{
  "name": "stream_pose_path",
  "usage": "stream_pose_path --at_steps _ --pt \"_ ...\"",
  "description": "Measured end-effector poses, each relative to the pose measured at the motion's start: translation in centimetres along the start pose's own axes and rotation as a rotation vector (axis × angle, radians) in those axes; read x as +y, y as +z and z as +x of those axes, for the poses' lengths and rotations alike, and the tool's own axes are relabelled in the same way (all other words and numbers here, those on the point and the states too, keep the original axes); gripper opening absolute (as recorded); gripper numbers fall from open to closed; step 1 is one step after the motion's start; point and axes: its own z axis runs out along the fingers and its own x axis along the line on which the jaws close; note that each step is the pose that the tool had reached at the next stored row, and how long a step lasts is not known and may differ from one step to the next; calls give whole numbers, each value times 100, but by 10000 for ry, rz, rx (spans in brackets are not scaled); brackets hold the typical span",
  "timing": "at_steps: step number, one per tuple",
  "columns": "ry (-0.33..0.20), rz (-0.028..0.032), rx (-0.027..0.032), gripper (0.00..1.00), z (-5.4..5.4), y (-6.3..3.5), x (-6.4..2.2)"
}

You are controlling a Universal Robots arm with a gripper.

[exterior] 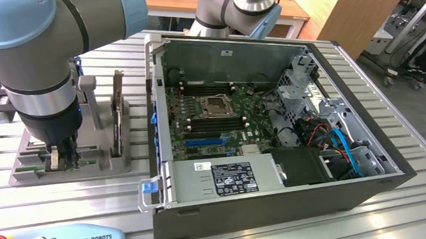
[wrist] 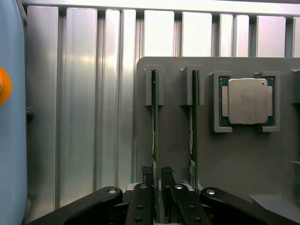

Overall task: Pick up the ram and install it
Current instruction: 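Pick up the ram and move it above insertion slot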

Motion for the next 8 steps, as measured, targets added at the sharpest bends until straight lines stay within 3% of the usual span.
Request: stream_pose_path --at_steps 6,8 --pt "0 0 0 21 0 0 0" --pt "0 -1 2 13 0 0 0"
